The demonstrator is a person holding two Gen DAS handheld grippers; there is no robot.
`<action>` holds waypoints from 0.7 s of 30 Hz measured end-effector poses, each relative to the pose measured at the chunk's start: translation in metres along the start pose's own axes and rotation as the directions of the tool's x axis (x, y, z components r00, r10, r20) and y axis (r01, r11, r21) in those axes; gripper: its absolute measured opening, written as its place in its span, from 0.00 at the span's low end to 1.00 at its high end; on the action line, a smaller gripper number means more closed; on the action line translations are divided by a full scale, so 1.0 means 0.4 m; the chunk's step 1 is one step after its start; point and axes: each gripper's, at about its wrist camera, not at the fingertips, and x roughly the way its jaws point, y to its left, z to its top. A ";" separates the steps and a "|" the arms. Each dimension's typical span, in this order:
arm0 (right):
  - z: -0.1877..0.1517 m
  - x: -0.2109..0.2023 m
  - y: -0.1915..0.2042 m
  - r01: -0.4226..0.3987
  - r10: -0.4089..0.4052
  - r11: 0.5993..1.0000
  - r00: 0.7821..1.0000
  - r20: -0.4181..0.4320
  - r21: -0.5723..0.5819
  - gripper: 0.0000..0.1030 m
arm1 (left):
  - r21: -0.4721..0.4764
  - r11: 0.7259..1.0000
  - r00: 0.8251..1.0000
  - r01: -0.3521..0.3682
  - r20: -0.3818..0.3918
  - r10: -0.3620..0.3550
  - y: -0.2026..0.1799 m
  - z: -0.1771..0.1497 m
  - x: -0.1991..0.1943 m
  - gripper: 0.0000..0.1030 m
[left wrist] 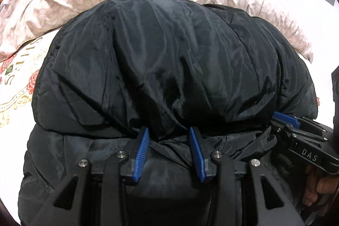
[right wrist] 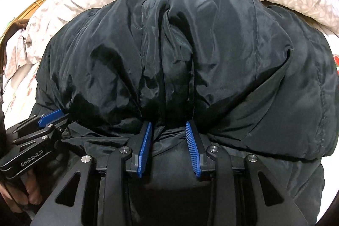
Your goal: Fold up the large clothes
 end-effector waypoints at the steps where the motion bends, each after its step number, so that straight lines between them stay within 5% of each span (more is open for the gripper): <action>1: -0.003 0.002 -0.003 0.003 -0.003 1.000 1.000 0.002 -0.002 0.32 | 0.000 1.000 1.000 -0.003 0.001 0.003 -0.005 0.001 0.002 0.41; 9: 0.012 -0.052 0.012 -0.011 0.013 0.999 0.999 -0.043 0.053 0.33 | -0.031 1.000 0.999 0.000 -0.054 -0.002 0.000 0.035 -0.024 0.41; 21: -0.074 -0.365 0.016 0.017 -0.020 0.998 0.998 0.060 0.063 0.35 | -0.023 0.999 0.999 -0.035 0.010 0.036 -0.029 -0.028 -0.283 0.46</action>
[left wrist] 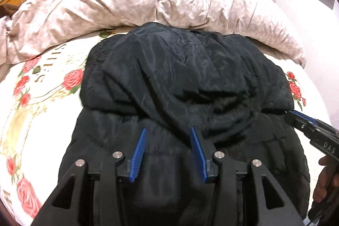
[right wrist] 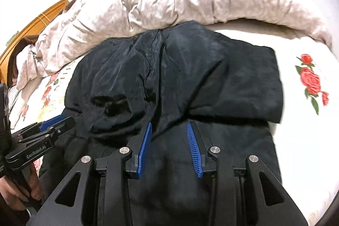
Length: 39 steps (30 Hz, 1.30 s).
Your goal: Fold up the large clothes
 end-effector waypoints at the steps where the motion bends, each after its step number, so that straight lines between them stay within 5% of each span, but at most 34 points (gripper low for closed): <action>1: -0.012 -0.023 -0.005 -0.002 0.002 1.000 1.000 0.001 0.004 0.35 | -0.004 1.000 1.000 -0.002 0.004 0.002 -0.001 -0.015 -0.022 0.47; 11: -0.175 -0.179 -0.015 -0.001 0.001 1.000 1.000 -0.012 -0.021 0.36 | -0.004 1.000 1.000 -0.002 0.008 0.002 -0.009 -0.148 -0.196 0.47; 14: -0.222 -0.212 -0.013 -0.013 0.012 1.000 1.000 -0.019 -0.013 0.49 | 0.016 1.000 1.000 0.007 0.027 -0.007 -0.020 -0.186 -0.241 0.47; 19: -0.294 -0.257 -0.015 -0.020 0.020 1.000 0.999 -0.027 0.006 0.50 | 0.040 0.999 0.999 0.003 0.039 -0.004 -0.032 -0.240 -0.291 0.48; 36: -0.369 -0.270 -0.056 0.022 -0.020 0.999 0.999 -0.040 0.047 0.51 | 0.021 0.999 0.999 -0.028 0.019 0.028 -0.001 -0.314 -0.292 0.48; 39: -0.371 -0.253 -0.069 0.035 -0.032 0.998 0.998 -0.046 0.049 0.59 | 0.004 1.000 0.999 -0.031 0.008 0.031 0.020 -0.317 -0.271 0.48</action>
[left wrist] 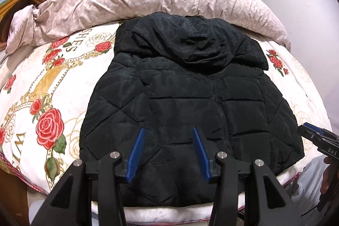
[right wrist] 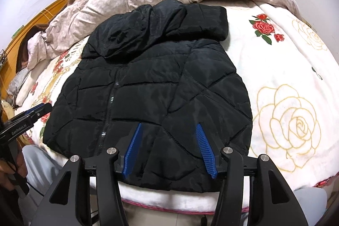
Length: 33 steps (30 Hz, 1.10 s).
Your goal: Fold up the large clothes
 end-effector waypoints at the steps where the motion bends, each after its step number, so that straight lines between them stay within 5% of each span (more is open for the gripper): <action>1: 0.000 0.007 -0.006 0.003 -0.003 1.000 1.000 -0.001 0.004 0.64 | -0.005 1.000 1.000 -0.004 -0.004 0.004 0.009 -0.001 0.009 0.48; 15: -0.013 0.092 -0.207 0.151 -0.141 0.973 0.988 -0.065 0.177 0.66 | -0.091 0.978 0.981 -0.186 -0.074 0.180 0.215 -0.045 0.125 0.57; 28: -0.079 0.154 -0.246 0.038 0.012 0.953 0.987 -0.161 0.302 0.69 | -0.150 0.967 0.976 -0.204 -0.105 0.190 0.270 -0.094 0.141 0.73; 33: -0.079 0.157 -0.238 0.055 0.004 0.952 0.981 -0.192 0.302 0.69 | -0.161 0.966 0.974 -0.200 -0.140 0.178 0.254 -0.112 0.174 0.74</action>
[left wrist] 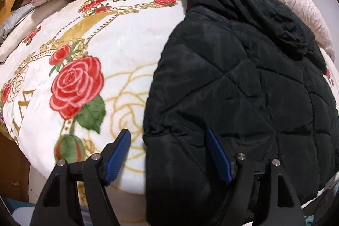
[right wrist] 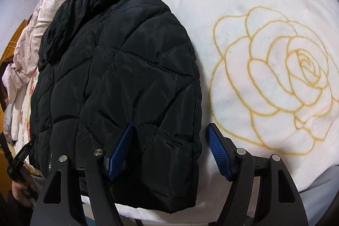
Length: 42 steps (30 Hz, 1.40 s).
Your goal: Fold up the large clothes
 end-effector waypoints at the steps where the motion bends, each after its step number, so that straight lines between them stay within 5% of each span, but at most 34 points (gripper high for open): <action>1: 0.001 0.001 0.003 0.004 -0.004 1.000 1.000 -0.008 0.002 0.66 | 0.014 1.000 1.000 -0.005 -0.001 0.005 -0.009 -0.002 0.002 0.73; 5: -0.003 0.003 0.026 -0.002 0.002 0.999 1.000 -0.009 -0.034 0.38 | 0.041 0.998 0.999 0.037 -0.010 -0.037 -0.027 0.003 0.002 0.52; 7: 0.000 -0.008 0.046 0.007 -0.007 0.998 1.000 -0.003 -0.066 0.19 | 0.054 0.997 0.999 0.047 -0.020 -0.046 -0.034 0.011 -0.004 0.33; 10: 0.008 -0.050 0.060 -0.007 0.008 0.997 1.000 0.018 -0.073 0.13 | 0.074 0.996 0.999 0.045 -0.017 -0.044 -0.050 0.032 -0.047 0.17; 19: -0.037 -0.264 0.063 -0.128 0.139 0.987 0.982 0.131 -0.093 0.11 | 0.098 0.988 0.983 0.117 0.133 -0.129 -0.048 0.040 -0.277 0.14; 27: -0.113 -0.420 0.043 -0.205 0.213 0.977 0.958 0.193 -0.062 0.11 | 0.085 0.982 0.965 0.168 0.191 -0.182 0.007 -0.005 -0.434 0.14; 34: -0.106 -0.428 0.040 -0.215 0.220 0.975 0.953 0.209 -0.047 0.11 | 0.062 0.981 0.963 0.183 0.188 -0.192 0.004 -0.026 -0.457 0.14; 42: 0.000 -0.468 0.079 -0.213 0.232 0.972 0.932 0.278 -0.095 0.11 | 0.037 0.978 0.946 0.206 0.249 -0.209 -0.011 0.098 -0.447 0.14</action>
